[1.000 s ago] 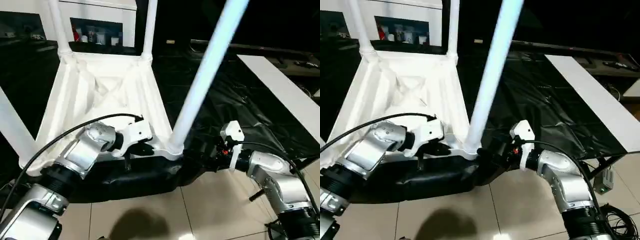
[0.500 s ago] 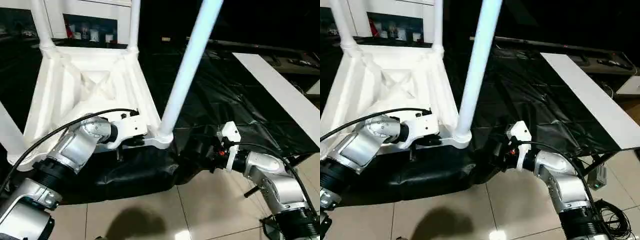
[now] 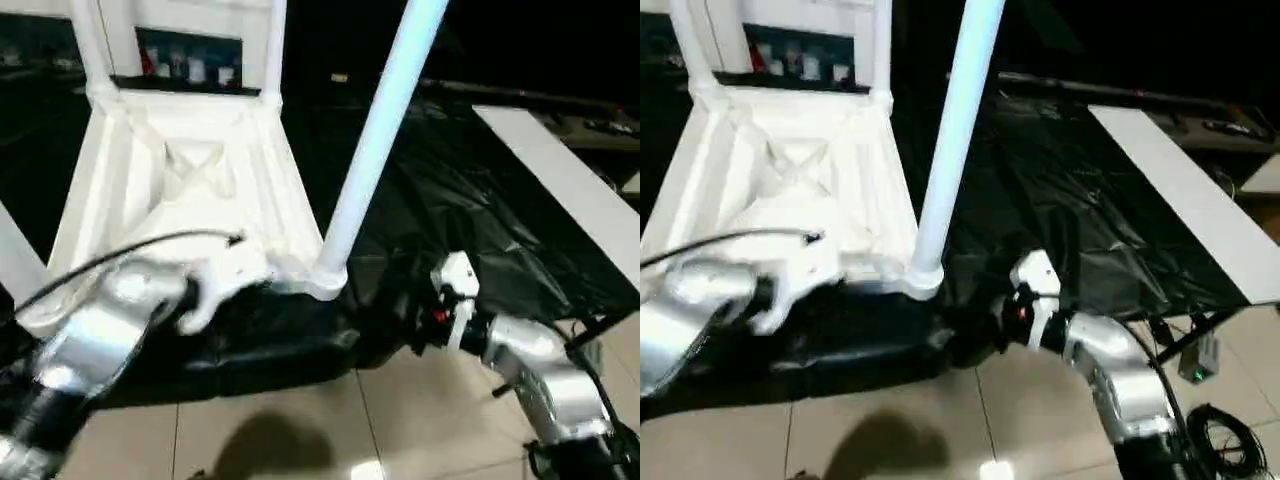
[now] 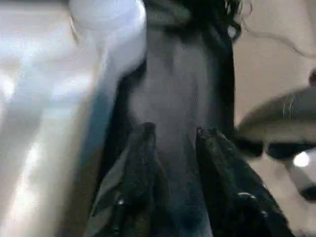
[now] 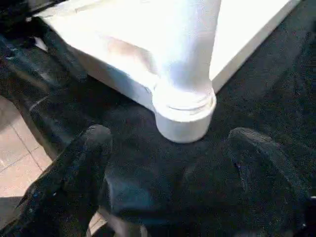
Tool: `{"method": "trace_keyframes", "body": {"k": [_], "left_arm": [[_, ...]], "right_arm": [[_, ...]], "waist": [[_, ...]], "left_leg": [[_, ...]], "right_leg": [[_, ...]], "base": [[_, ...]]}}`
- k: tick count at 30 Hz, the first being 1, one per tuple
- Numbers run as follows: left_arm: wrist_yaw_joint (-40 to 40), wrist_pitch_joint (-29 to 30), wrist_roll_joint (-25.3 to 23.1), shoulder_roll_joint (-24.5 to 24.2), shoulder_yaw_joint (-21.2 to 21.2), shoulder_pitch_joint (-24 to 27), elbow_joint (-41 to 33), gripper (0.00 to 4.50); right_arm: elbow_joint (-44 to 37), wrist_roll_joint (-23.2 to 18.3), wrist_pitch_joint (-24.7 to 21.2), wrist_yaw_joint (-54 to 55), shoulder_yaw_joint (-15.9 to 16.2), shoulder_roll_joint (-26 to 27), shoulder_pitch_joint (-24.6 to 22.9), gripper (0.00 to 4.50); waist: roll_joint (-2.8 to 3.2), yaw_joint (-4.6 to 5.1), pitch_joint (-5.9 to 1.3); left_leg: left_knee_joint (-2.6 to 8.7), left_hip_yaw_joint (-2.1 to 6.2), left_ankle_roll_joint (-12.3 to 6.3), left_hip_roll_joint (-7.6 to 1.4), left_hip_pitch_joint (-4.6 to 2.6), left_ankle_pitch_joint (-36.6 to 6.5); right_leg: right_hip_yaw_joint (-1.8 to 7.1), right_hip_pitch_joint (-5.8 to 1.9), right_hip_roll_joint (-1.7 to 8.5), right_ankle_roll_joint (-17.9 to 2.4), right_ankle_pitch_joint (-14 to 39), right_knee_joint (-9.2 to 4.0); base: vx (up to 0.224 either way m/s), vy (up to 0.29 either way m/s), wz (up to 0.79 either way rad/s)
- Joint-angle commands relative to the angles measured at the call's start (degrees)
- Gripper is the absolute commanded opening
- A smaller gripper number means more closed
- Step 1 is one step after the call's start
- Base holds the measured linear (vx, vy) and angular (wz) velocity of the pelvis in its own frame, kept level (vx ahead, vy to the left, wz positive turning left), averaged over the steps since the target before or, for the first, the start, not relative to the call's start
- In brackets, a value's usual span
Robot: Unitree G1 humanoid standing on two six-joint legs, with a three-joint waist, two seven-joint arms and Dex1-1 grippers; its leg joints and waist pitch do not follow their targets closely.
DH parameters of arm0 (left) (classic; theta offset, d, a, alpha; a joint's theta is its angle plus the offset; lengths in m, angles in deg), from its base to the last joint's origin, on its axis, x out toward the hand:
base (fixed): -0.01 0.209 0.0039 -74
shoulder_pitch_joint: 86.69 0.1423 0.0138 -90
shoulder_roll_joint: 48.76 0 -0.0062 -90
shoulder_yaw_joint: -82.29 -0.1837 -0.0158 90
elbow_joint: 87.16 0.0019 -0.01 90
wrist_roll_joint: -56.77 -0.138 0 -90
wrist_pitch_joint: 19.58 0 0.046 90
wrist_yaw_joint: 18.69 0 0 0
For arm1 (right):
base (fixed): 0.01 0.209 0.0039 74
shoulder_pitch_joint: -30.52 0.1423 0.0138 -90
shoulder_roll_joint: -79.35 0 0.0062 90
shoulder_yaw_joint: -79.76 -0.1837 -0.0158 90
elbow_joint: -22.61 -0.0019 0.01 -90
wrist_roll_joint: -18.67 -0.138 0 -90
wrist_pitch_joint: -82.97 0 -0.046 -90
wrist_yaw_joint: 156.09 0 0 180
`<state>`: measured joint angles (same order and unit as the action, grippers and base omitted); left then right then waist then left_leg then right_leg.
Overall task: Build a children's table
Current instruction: Rotate leg to tighten
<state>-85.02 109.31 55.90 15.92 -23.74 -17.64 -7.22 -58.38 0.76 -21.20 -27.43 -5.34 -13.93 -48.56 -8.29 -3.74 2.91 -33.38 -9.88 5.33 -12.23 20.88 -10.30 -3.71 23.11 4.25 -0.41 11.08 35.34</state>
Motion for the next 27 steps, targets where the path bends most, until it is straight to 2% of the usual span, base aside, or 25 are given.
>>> {"method": "trace_keyframes", "body": {"k": [1,4,5,6,7,9,10,12,16,17,19,23,24,27], "left_arm": [[-3.21,2.37,0.28,-2.65,-0.01,0.73,-3.91,1.84],[-5.88,5.95,1.27,-7.26,-0.07,2.35,-6.96,2.07],[-4.82,5.92,0.12,-8.13,-0.09,2.35,-6.15,2.19],[-4.82,5.92,0.12,-8.13,-0.09,2.35,-6.15,2.37],[-4.51,5.95,-0.03,-8.32,-0.12,2.37,-6.06,2.37],[0.23,5.52,-4.12,-9.80,-0.53,1.65,-3.17,2.53],[1.76,5.54,-5.50,-9.95,-0.56,1.25,-2.42,2.64],[4.29,6.24,-7.60,-10.27,-0.35,0.36,-1.65,2.82],[6.46,6.20,-9.24,-10.88,-0.29,-0.43,-0.86,3.12],[8.61,5.28,-10.58,-11.41,-0.36,-1.01,0.49,3.21],[10.61,4.91,-11.40,-11.38,0.04,-1.21,1.18,3.43],[13.85,3.57,-13.10,-10.59,0.83,-1.39,2.54,3.43],[16.94,1.85,-14.06,-9.82,1.86,-1.48,4.08,3.43],[18.51,0.81,-13.23,-9.14,3.94,-0.96,3.76,3.43]], "right_arm": [[-1.69,-0.69,-0.12,0.43,-1.12,-0.69,-0.35,4.03],[-2.03,-0.82,-0.26,0.48,-0.83,-0.51,-0.75,4.03],[-2.06,-0.75,-0.26,0.54,-0.70,-0.37,-0.81,4.03],[-2.06,-0.75,-0.26,0.54,-0.70,-0.37,-0.81,4.03],[-2.10,-0.74,-0.26,0.58,-0.68,-0.34,-0.83,4.03],[-2.48,-0.51,-0.21,1.03,-0.38,0.05,-1.14,4.03],[-2.63,-0.47,-0.19,1.17,-0.35,0.19,-1.27,4.03],[-2.83,-0.35,-0.06,1.45,-0.27,0.45,-1.57,4.03],[-2.94,-0.31,0.00,1.78,-0.14,0.63,-1.80,4.03],[-2.91,-0.21,0.02,2.10,-0.08,0.86,-1.78,4.03],[-2.71,-0.02,0.16,2.51,-0.07,1.17,-1.65,4.03],[-2.31,0.29,0.67,3.53,-0.19,1.74,-1.46,4.03],[-1.99,0.73,1.45,4.83,-0.40,2.49,-1.41,4.03],[-2.62,0.89,2.24,6.12,-0.57,3.54,-1.85,4.03]], "waist": [[1.45,-0.11,-2.62],[1.72,0.14,-2.41],[1.68,0.17,-2.51],[1.93,0.10,-2.42],[1.97,0.04,-2.42],[2.21,0.00,-2.40],[2.06,0.06,-2.38],[2.12,0.08,-2.50],[2.11,-0.01,-2.60],[1.88,0.03,-2.50],[1.91,-0.02,-2.50],[1.98,-0.03,-2.40],[2.00,-0.06,-2.39],[2.13,-0.12,-2.50]], "left_leg": [[4.38,0.15,1.47,-1.42,-0.93,-14.52],[4.54,0.28,1.97,-1.40,-0.96,-15.95],[4.48,0.30,2.12,-1.44,-0.93,-15.91],[4.46,0.27,2.11,-1.42,-1.09,-16.19],[4.43,0.25,2.19,-1.41,-1.10,-16.33],[4.40,0.31,2.43,-1.35,-0.95,-17.04],[4.39,0.43,2.53,-1.31,-0.71,-17.26],[4.34,0.53,2.64,-1.34,-0.77,-17.02],[4.34,0.52,2.46,-1.32,-0.73,-15.91],[4.32,0.46,2.33,-1.29,-0.70,-15.73],[4.24,0.45,2.19,-1.19,-0.65,-16.02],[4.26,0.60,2.19,-1.21,-0.67,-16.76],[4.30,0.63,2.23,-1.26,-0.72,-16.84],[4.30,0.66,2.36,-1.27,-0.73,-16.58]], "right_leg": [[2.65,-2.23,3.29,-9.02,16.19,-4.33],[2.68,-1.85,3.20,-8.33,18.55,-4.52],[2.70,-1.94,3.26,-8.40,18.29,-4.43],[2.71,-1.65,3.16,-8.55,17.80,-4.46],[2.73,-1.64,3.16,-8.61,17.78,-4.46],[2.75,-1.67,3.14,-8.46,18.15,-4.39],[2.70,-1.81,3.16,-7.89,19.00,-4.42],[2.71,-1.80,3.28,-7.51,19.32,-4.48],[2.69,-1.83,3.22,-8.44,16.72,-4.22],[2.69,-1.78,3.15,-8.58,16.24,-4.22],[2.71,-1.82,3.16,-8.38,16.97,-4.20],[2.67,-1.69,3.28,-7.62,19.37,-4.45],[2.66,-1.59,3.29,-7.51,19.33,-4.48],[2.65,-1.59,3.22,-7.88,17.71,-4.28]], "base": [[0.000,0.000,0.00],[0.000,0.000,0.00],[0.000,0.000,0.00],[0.000,0.000,0.00],[0.000,0.000,0.00],[0.000,0.000,0.00],[0.000,0.000,0.00],[0.000,0.000,0.00],[0.000,0.000,0.00],[0.000,0.000,0.00],[0.000,0.000,0.00],[0.000,0.000,0.00],[0.000,0.000,0.00],[0.000,0.000,0.00]]}}
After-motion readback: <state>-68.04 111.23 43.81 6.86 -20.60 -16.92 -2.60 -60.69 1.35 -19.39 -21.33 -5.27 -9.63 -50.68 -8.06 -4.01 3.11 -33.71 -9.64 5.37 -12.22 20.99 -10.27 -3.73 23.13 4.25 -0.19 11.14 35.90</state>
